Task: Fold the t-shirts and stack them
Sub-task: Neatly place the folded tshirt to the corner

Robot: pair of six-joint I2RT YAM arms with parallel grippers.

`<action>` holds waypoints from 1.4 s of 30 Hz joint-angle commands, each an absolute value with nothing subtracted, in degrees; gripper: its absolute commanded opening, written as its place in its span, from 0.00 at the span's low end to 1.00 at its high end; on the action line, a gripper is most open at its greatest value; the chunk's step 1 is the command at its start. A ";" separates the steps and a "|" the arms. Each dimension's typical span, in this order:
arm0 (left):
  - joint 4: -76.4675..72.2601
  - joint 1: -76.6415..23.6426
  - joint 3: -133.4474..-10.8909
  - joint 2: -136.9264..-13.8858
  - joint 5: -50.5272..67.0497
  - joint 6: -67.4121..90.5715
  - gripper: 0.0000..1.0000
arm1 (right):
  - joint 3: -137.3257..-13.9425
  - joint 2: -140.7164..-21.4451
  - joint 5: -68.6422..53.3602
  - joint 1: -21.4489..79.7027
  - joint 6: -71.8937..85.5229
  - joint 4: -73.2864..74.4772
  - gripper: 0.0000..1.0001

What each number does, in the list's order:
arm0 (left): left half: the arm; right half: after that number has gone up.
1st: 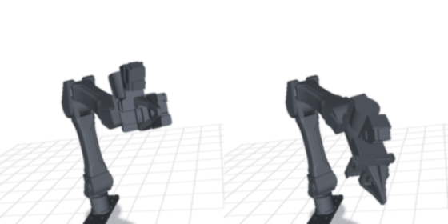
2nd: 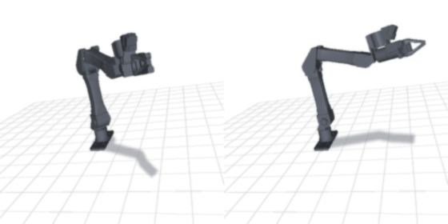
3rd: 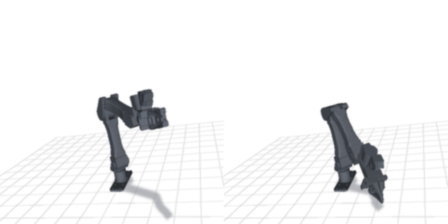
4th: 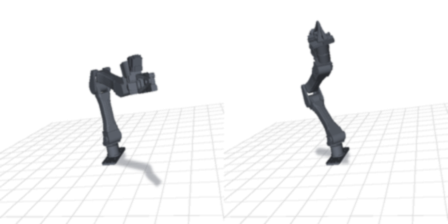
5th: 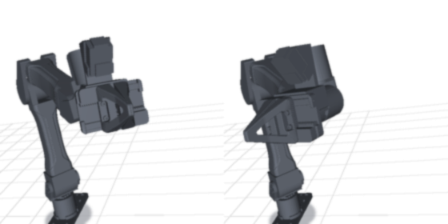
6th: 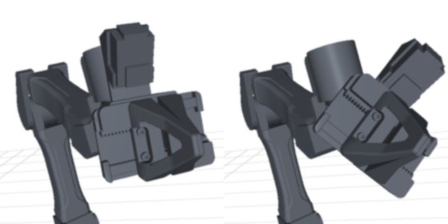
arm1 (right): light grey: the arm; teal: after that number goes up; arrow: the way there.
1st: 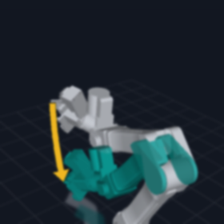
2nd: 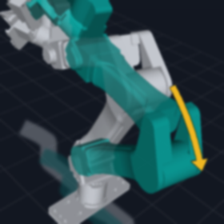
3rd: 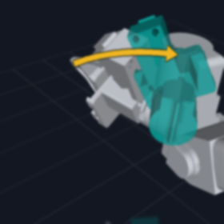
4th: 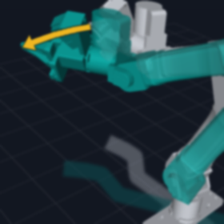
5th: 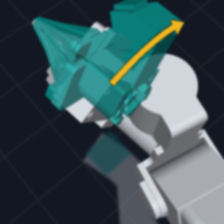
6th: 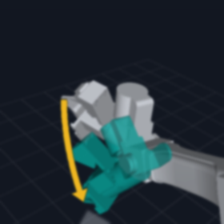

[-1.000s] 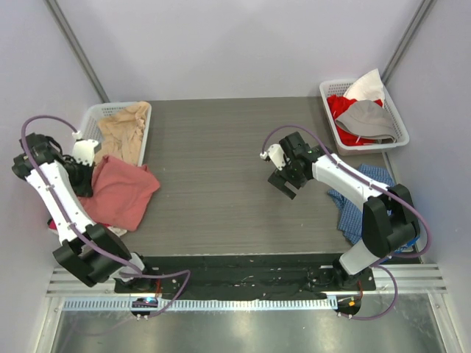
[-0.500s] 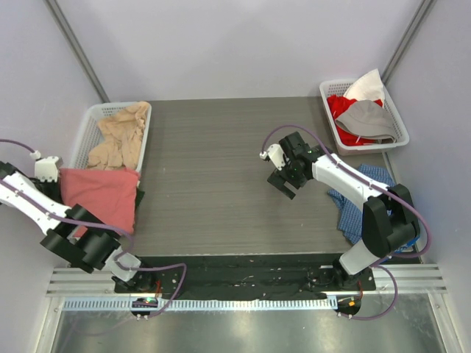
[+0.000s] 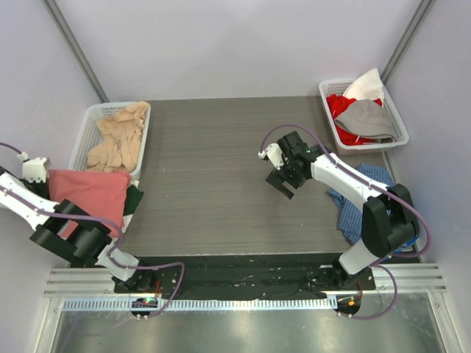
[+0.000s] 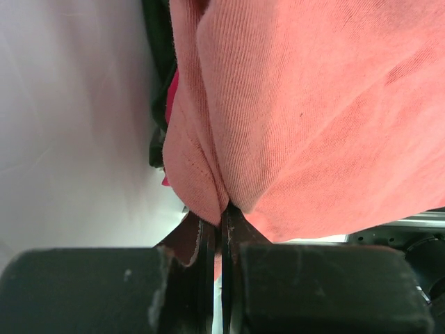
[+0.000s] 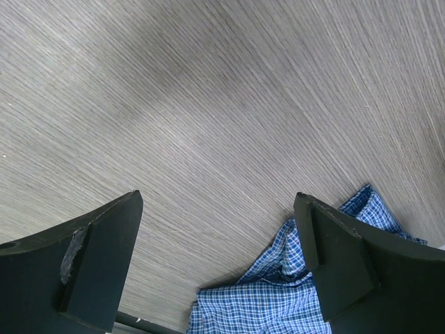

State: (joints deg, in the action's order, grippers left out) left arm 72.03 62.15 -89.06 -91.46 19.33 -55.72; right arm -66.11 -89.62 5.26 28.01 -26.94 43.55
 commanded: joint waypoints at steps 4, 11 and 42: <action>65.74 64.95 -89.13 -92.20 20.04 -56.34 0.00 | -68.38 -89.12 4.83 28.91 -25.84 44.12 1.00; 58.99 64.95 -84.12 -89.22 20.13 -53.45 0.53 | -67.94 -88.95 4.57 29.97 -25.58 44.38 1.00; 46.50 59.33 -68.12 -72.77 39.73 -45.26 0.55 | -65.21 -87.10 5.18 30.94 -25.31 42.80 1.00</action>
